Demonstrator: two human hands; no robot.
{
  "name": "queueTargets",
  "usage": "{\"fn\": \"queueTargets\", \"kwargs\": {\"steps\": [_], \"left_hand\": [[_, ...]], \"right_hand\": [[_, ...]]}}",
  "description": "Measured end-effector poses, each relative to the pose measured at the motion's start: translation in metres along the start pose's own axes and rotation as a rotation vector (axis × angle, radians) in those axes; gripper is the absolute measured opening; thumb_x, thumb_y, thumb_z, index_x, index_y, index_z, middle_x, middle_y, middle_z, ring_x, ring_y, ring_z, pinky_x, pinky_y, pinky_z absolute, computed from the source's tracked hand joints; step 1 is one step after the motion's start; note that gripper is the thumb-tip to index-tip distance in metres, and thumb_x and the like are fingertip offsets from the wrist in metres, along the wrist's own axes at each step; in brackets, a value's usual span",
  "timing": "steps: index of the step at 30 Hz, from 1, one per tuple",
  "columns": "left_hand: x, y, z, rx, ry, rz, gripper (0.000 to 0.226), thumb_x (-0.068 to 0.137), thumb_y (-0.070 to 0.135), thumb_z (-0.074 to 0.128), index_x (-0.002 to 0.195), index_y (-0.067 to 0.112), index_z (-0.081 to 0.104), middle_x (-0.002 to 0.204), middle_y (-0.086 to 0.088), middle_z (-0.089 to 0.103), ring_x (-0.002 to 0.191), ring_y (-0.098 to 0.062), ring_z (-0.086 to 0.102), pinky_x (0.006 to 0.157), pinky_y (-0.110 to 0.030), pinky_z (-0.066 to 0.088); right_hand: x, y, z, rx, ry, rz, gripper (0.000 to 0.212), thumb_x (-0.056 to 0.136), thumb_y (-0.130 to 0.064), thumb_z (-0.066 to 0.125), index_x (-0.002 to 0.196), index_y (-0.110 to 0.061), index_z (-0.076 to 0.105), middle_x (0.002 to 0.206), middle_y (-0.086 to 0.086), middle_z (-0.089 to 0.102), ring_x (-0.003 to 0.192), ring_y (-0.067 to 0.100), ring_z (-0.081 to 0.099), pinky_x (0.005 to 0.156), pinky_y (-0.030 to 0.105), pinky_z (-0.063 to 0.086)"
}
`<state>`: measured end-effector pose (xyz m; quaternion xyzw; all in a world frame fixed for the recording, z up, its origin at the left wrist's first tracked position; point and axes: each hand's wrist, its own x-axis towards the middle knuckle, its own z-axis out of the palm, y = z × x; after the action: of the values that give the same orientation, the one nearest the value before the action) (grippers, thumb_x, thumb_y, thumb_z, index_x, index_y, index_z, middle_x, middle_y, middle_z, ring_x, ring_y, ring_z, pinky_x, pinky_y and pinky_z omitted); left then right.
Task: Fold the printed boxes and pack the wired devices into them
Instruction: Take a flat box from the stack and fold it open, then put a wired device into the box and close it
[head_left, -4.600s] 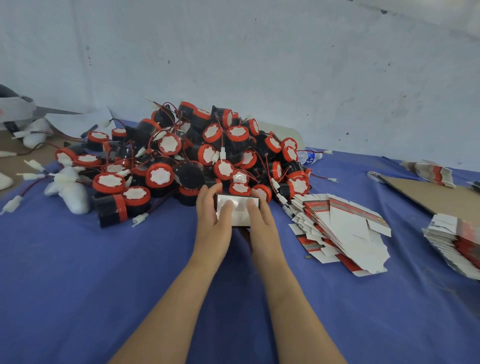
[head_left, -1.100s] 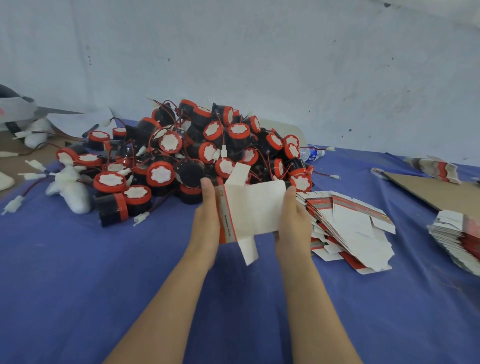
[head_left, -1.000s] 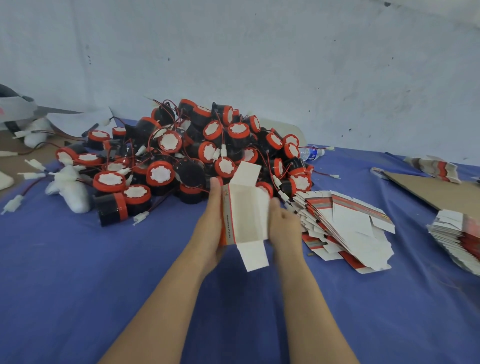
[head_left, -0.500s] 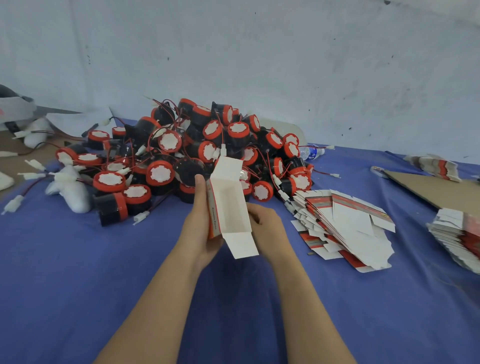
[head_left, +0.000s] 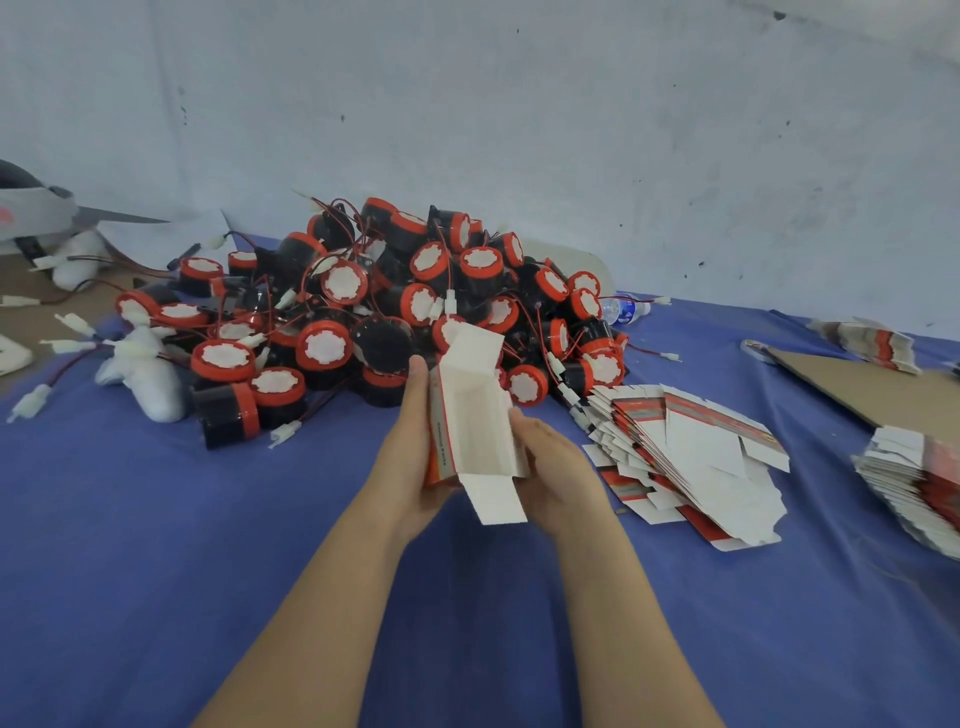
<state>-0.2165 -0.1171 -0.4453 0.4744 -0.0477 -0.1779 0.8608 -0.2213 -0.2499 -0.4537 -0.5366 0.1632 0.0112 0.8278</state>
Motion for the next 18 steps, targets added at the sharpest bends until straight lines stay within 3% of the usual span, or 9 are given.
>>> {"fn": "queueTargets", "kwargs": {"steps": [2, 4, 6, 8, 10, 11, 13, 15, 18], "left_hand": [[0.0, 0.0, 0.002, -0.002, -0.024, -0.004, 0.063, 0.085, 0.066, 0.043, 0.126, 0.022, 0.061, 0.115, -0.005, 0.071, 0.108, -0.024, 0.066, 0.085, -0.042, 0.055], [-0.001, 0.002, 0.002, 0.022, -0.103, 0.014, 0.057, 0.082, 0.055, 0.052, 0.13, 0.024, 0.057, 0.117, -0.004, 0.07, 0.106, -0.022, 0.067, 0.078, -0.039, 0.058], [-0.004, 0.008, 0.0, 0.109, -0.197, -0.022, 0.052, 0.077, 0.046, 0.061, 0.125, 0.026, 0.06, 0.116, -0.006, 0.07, 0.106, -0.023, 0.068, 0.083, -0.041, 0.058], [-0.01, 0.016, -0.005, 0.235, -0.257, -0.097, 0.049, 0.072, 0.044, 0.069, 0.116, 0.025, 0.065, 0.111, -0.005, 0.072, 0.103, -0.023, 0.069, 0.084, -0.038, 0.058], [-0.015, 0.025, -0.011, 0.295, -0.257, -0.111, 0.038, 0.073, 0.044, 0.076, 0.105, 0.024, 0.072, 0.108, -0.005, 0.073, 0.099, -0.021, 0.07, 0.084, -0.036, 0.058], [-0.017, 0.03, -0.013, 0.237, -0.237, -0.058, 0.031, 0.075, 0.043, 0.075, 0.098, 0.023, 0.076, 0.106, -0.005, 0.073, 0.096, -0.02, 0.071, 0.083, -0.034, 0.059], [-0.02, 0.043, -0.018, -0.092, -0.17, 0.13, 0.028, 0.077, 0.038, 0.071, 0.097, 0.019, 0.076, 0.101, -0.006, 0.074, 0.089, -0.017, 0.071, 0.077, -0.03, 0.059], [-0.024, 0.061, -0.024, -0.418, -0.051, 0.327, 0.038, 0.075, 0.034, 0.066, 0.107, 0.013, 0.067, 0.098, -0.006, 0.073, 0.091, -0.017, 0.071, 0.08, -0.028, 0.058], [-0.029, 0.082, -0.03, -0.526, 0.136, 0.464, 0.035, 0.082, 0.032, 0.063, 0.114, 0.017, 0.062, 0.103, -0.001, 0.07, 0.101, -0.014, 0.066, 0.089, -0.03, 0.054]], "right_hand": [[0.002, 0.0, -0.001, 0.054, 0.099, -0.049, 0.02, 0.092, -0.024, 0.062, 0.091, -0.005, 0.066, 0.087, 0.013, 0.071, 0.082, 0.029, 0.065, 0.076, 0.041, 0.053], [0.001, -0.002, -0.005, 0.151, 0.12, -0.058, 0.023, 0.092, -0.026, 0.062, 0.092, -0.004, 0.067, 0.076, 0.01, 0.073, 0.075, 0.025, 0.067, 0.073, 0.037, 0.055], [-0.001, -0.006, -0.008, 0.205, 0.091, -0.03, 0.028, 0.092, -0.03, 0.06, 0.1, -0.005, 0.067, 0.082, 0.009, 0.074, 0.081, 0.023, 0.069, 0.072, 0.036, 0.057], [-0.002, -0.007, -0.01, 0.302, 0.037, 0.009, 0.037, 0.094, -0.039, 0.054, 0.111, -0.008, 0.065, 0.103, 0.012, 0.072, 0.094, 0.026, 0.069, 0.082, 0.039, 0.055], [-0.002, -0.009, -0.009, 0.365, 0.034, -0.025, 0.041, 0.1, -0.045, 0.041, 0.101, -0.012, 0.065, 0.103, 0.015, 0.07, 0.083, 0.026, 0.072, 0.068, 0.038, 0.057], [-0.003, -0.009, -0.006, 0.419, 0.018, -0.054, 0.045, 0.101, -0.048, 0.035, 0.097, -0.013, 0.064, 0.102, 0.016, 0.07, 0.077, 0.026, 0.071, 0.061, 0.034, 0.058], [-0.005, -0.007, 0.007, 0.501, -0.056, -0.084, 0.058, 0.097, -0.06, 0.029, 0.11, -0.013, 0.061, 0.105, 0.015, 0.071, 0.074, 0.024, 0.067, 0.058, 0.028, 0.058], [-0.006, 0.002, 0.03, 0.2, -0.131, -0.131, 0.054, 0.096, -0.06, 0.033, 0.122, -0.018, 0.055, 0.104, 0.008, 0.073, 0.072, 0.02, 0.066, 0.061, 0.028, 0.057], [-0.009, 0.028, 0.091, -0.419, -0.189, -0.331, 0.036, 0.098, -0.033, 0.052, 0.131, -0.023, 0.051, 0.116, -0.001, 0.065, 0.102, 0.02, 0.063, 0.083, 0.032, 0.053]]}}
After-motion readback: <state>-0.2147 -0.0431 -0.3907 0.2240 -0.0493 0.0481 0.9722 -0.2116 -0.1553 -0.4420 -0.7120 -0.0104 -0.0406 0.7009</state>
